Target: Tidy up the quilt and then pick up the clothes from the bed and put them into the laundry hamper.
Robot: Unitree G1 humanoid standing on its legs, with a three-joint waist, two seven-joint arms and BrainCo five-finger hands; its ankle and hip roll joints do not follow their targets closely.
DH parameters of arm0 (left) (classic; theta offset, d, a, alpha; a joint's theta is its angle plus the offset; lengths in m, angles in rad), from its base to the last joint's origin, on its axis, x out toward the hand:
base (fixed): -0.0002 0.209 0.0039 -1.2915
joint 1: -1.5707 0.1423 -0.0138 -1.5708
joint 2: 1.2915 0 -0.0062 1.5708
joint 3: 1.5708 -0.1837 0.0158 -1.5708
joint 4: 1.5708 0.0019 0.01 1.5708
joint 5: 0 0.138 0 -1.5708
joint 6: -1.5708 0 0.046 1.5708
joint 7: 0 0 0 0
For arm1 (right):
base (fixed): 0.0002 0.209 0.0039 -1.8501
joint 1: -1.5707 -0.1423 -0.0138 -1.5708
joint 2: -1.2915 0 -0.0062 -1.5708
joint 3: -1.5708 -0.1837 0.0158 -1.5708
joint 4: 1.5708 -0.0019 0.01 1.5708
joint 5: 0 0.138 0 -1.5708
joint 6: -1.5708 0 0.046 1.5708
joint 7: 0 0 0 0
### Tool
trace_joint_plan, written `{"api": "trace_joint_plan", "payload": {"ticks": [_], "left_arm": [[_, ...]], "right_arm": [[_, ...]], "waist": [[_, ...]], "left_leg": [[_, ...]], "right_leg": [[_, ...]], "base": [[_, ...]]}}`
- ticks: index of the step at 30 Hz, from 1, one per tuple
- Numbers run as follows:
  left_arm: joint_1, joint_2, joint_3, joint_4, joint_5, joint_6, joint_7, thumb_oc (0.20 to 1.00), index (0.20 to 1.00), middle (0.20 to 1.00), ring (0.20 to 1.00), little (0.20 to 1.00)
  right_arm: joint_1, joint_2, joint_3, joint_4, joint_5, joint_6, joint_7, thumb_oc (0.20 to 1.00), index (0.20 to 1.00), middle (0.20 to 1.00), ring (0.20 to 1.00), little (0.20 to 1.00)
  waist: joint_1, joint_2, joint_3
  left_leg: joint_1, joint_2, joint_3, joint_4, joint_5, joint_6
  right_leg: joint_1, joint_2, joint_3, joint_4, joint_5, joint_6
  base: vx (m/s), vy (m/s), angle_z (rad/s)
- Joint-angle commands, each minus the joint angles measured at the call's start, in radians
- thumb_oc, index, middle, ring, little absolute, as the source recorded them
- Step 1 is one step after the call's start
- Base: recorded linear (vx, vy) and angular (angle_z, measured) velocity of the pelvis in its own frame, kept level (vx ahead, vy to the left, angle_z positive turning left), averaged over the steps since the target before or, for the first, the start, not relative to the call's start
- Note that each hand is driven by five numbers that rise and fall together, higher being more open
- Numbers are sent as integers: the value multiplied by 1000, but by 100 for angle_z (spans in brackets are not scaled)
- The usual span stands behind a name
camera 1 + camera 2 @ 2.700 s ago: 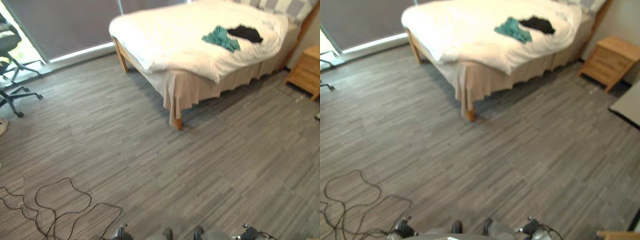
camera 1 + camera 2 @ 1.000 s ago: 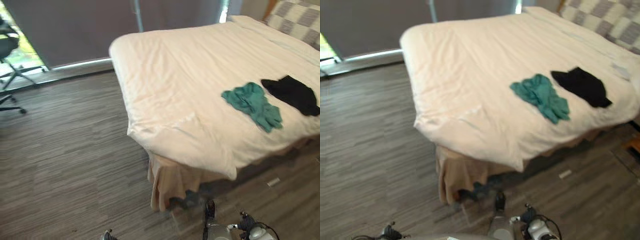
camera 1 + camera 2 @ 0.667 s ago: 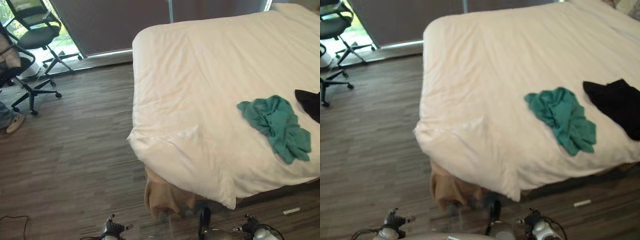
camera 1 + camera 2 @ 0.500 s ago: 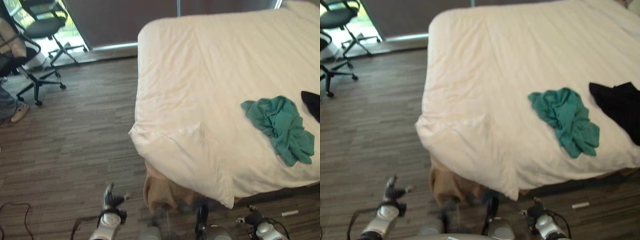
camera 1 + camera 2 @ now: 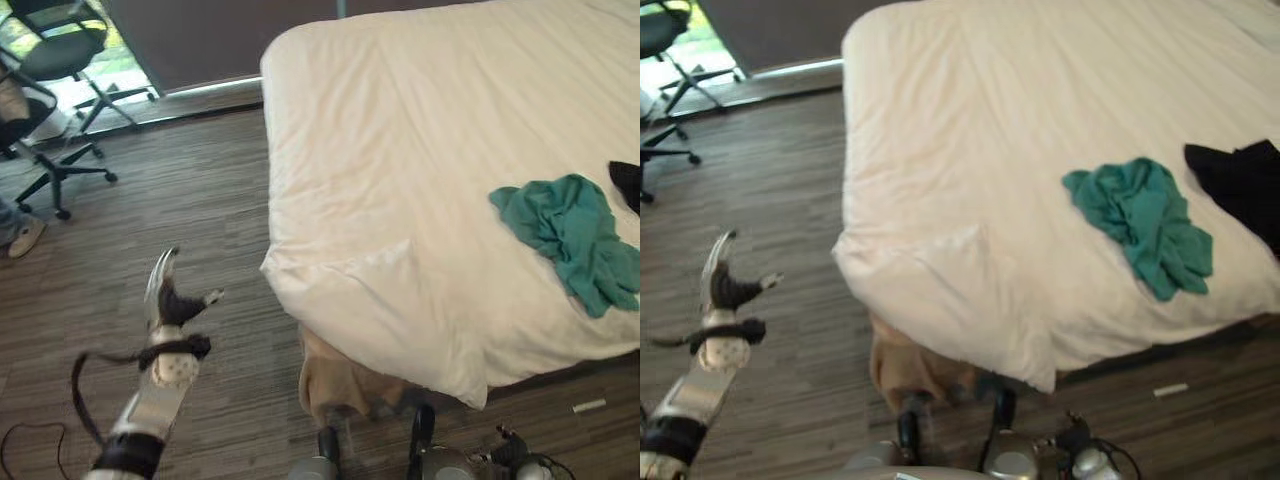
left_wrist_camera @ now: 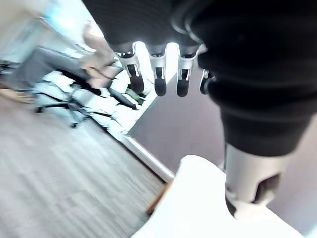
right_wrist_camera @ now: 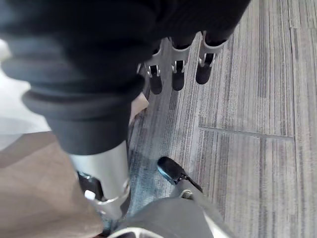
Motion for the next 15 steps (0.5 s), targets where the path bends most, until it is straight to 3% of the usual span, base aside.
{"api": "trace_joint_plan", "payload": {"ticks": [1,2,11,12,14,15], "left_arm": [[-241,51,-113,-7,169,-22,19,1000,1000,1000,1000,1000],[-337,48,-186,23,213,-3,12,1000,1000,1000,1000,1000],[-349,45,-194,32,213,-5,16,1000,1000,1000,1000,1000],[-647,-38,-509,354,435,86,-86,1000,1000,1000,1000,1000],[-674,-88,-550,424,427,74,-111,1000,1000,1000,1000,1000],[-657,-102,-558,438,422,67,-139,275,275,275,275,275]], "right_arm": [[-78,11,63,12,-23,-11,-13,1000,1000,1000,1000,1000],[-88,7,71,10,-17,-11,-17,1000,1000,1000,1000,1000],[-90,8,65,10,-17,-11,-17,1000,1000,1000,1000,1000],[-119,-19,93,41,-5,-9,-37,1000,1000,1000,1000,1000],[-122,-22,74,54,-2,-8,-40,1000,1000,1000,1000,1000],[-121,-26,68,59,2,-5,-40,1000,1000,1000,1000,1000]], "waist": [[-42,-55,55],[-60,-58,59],[-53,-59,58],[-137,-56,94],[-128,-59,99],[-130,-58,98]], "left_leg": [[38,80,-29,22,-50,-79],[24,76,-17,20,-46,-77],[22,75,-14,20,-46,-77],[24,60,15,26,-66,-67],[25,55,21,29,-68,-65],[30,54,23,28,-71,-64]], "right_leg": [[-42,-94,57,55,-97,96],[-74,-98,71,59,-84,99],[-80,-98,75,61,-84,99],[-126,-104,112,68,-63,117],[-132,-108,119,69,-58,118],[-128,-109,120,68,-58,118]], "base": [[-112,60,-34],[-88,43,-41],[-9,14,-21],[-49,103,12],[-25,59,2],[12,20,-33]]}}
